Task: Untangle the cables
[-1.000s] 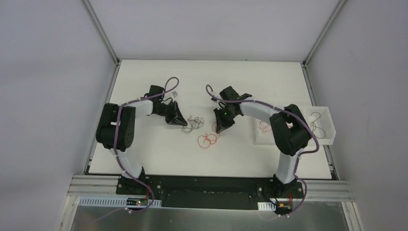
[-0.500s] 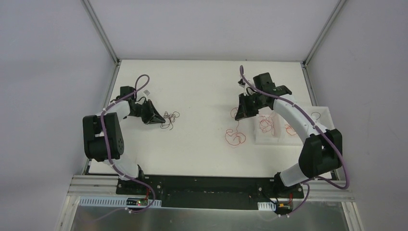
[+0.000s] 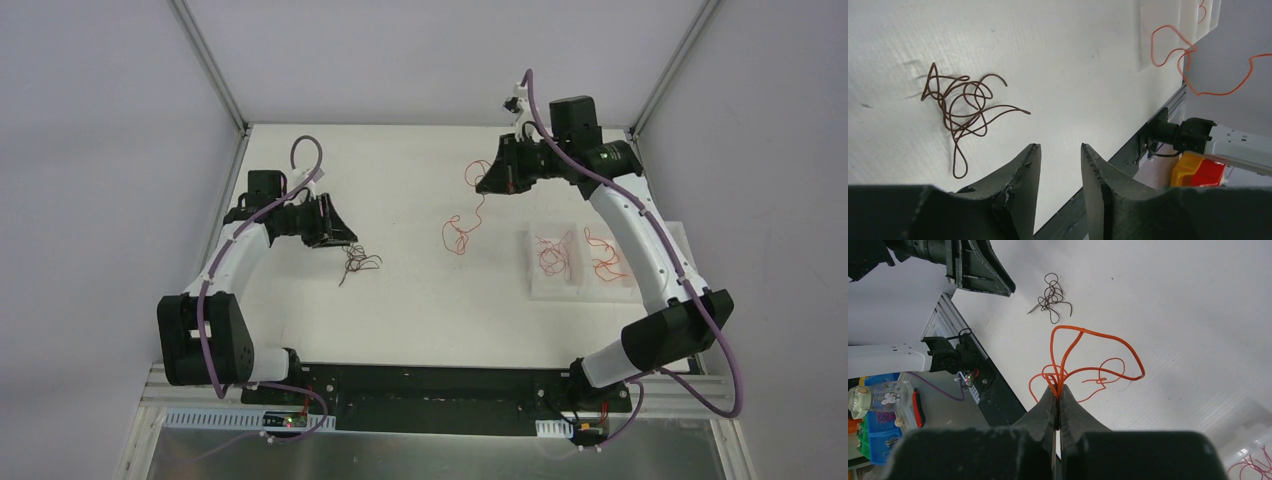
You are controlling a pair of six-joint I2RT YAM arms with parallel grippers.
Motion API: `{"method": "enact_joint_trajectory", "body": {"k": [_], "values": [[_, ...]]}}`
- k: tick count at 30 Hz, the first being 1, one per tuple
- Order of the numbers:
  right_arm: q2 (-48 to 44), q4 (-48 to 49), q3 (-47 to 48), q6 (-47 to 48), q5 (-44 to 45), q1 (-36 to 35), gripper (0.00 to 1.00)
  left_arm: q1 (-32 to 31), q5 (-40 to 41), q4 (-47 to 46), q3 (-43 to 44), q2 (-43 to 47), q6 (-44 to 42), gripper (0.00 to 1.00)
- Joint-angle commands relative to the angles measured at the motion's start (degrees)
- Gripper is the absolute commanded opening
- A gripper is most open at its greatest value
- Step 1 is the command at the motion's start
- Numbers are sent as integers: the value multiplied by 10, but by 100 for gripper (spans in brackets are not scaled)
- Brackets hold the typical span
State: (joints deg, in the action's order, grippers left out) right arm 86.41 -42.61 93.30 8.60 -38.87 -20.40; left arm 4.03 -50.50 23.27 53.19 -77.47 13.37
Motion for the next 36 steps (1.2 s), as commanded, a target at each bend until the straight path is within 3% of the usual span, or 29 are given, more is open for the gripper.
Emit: {"method": "enact_joint_trajectory", "body": {"k": [1,6,13,19,22,26,36], "values": [[-42,-34,51,11,6,17,0,-35,9,13,2,20,-44,42],[-87,-66,69,16,54,86,0,-142,91,24,6,48,-99,64],[-95,-200,129,81,62,273,0,-160,101,31,18,39,-75,67],[-75,-269,160,163,26,454,0,-160,96,30,19,44,-59,67],[-45,-282,164,192,20,512,0,-160,92,25,18,43,-48,68],[-13,-272,144,206,13,551,0,-160,95,24,18,40,-47,68],[5,-209,76,215,51,559,0,-160,103,16,20,32,-43,68]]}}
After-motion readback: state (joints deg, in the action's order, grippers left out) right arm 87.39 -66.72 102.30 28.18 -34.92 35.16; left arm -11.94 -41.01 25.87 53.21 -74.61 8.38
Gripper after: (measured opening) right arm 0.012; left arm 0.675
